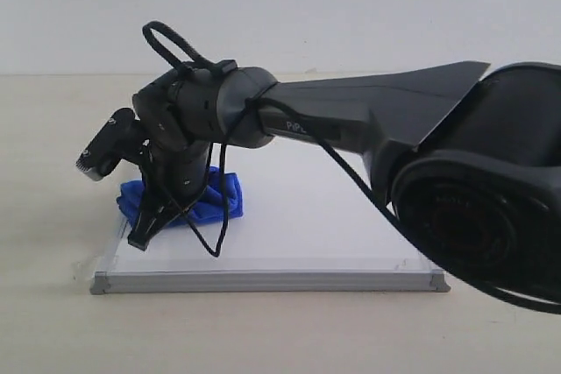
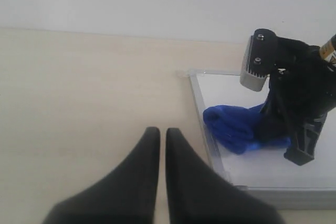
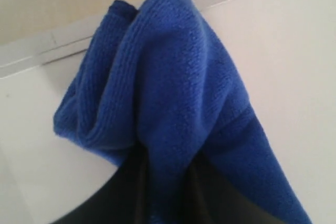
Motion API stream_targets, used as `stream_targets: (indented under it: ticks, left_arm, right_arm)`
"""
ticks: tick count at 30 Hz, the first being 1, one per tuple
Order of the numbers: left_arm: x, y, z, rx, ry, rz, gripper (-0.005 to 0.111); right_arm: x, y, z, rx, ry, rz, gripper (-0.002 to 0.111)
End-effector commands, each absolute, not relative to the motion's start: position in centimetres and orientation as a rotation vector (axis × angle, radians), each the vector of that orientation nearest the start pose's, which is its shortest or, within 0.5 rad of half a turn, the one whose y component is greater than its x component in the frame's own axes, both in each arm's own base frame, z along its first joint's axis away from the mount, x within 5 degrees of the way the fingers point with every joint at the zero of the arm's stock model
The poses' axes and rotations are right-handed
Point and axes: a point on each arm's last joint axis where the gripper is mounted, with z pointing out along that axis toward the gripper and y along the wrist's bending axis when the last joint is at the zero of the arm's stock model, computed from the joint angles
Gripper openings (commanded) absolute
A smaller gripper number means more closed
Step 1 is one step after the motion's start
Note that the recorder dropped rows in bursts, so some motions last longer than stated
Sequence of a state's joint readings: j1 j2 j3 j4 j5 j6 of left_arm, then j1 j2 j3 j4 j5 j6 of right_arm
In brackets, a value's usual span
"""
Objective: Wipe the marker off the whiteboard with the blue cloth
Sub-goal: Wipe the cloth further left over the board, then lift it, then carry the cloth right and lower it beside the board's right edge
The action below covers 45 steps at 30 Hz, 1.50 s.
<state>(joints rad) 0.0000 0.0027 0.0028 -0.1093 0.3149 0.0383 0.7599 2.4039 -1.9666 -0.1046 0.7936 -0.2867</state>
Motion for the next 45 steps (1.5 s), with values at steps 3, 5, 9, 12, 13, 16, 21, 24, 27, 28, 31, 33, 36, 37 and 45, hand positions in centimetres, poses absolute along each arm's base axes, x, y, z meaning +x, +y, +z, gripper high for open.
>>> stream_targets:
  ticks: [3,5,9,12,13,16,21,24,27,28,31,33,36,37,45]
  left_arm:
    - [5.4,-0.3,18.5,-0.032,1.794,-0.076,0.004]
    - [5.4,-0.3,18.5,-0.032,1.794,-0.076,0.004]
    - [5.4,-0.3,18.5,-0.032,1.794,-0.076,0.004]
    - [5.4,-0.3,18.5,-0.032,1.794,-0.076,0.004]
    - [5.4,-0.3,18.5,-0.032,1.794,-0.076,0.004]
    - [5.4,-0.3,18.5,-0.032,1.794,-0.076,0.004]
    - [5.4,-0.3,18.5,-0.032,1.794,-0.076,0.004]
    - [5.4,-0.3,18.5,-0.032,1.794,-0.076,0.004]
    - [5.4,-0.3,18.5,-0.032,1.794,-0.076,0.004]
    - [5.4,-0.3,18.5,-0.032,1.794,-0.076,0.004]
    - [5.4,-0.3,18.5,-0.032,1.794,-0.076,0.004]
    - [5.4,-0.3,18.5,-0.032,1.794,-0.076,0.004]
    - [5.4,-0.3,18.5,-0.032,1.794,-0.076,0.004]
    - [5.4,-0.3,18.5,-0.032,1.794,-0.076,0.004]
    - [5.4,-0.3,18.5,-0.032,1.794,-0.076,0.004]
  right_arm:
    - [42.5,29.9,13.1,-1.118,2.383,-0.169,0.000]
    - [43.1,28.8,13.1,-1.060,2.421,-0.155,0.000]
    - [42.9,28.7,12.7,-1.085,2.464,-0.089,0.000]
    - [41.3,30.6,12.5,-1.206,2.474,0.088,0.000]
    - [40.6,31.3,12.4,-1.247,2.470,0.153,0.000]
    - [38.4,33.6,12.6,-1.410,2.423,0.358,0.000]
    - [38.0,34.8,14.1,-1.398,2.326,0.375,0.000]
    - [39.0,34.1,15.4,-1.266,2.334,0.267,0.000]
    - [39.6,32.7,17.3,-1.114,2.389,0.151,0.000]
    - [39.7,32.2,18.1,-1.077,2.401,0.106,0.000]
    - [39.5,31.0,20.4,-0.999,2.396,-0.002,0.000]
    - [39.0,30.3,21.5,-0.966,2.388,-0.018,0.000]
    - [37.9,29.0,22.1,-0.922,2.388,-0.030,0.000]
    - [37.5,28.4,22.2,-0.896,2.392,-0.035,0.000]
    - [35.6,21.2,22.8,-0.476,2.463,-0.089,0.000]
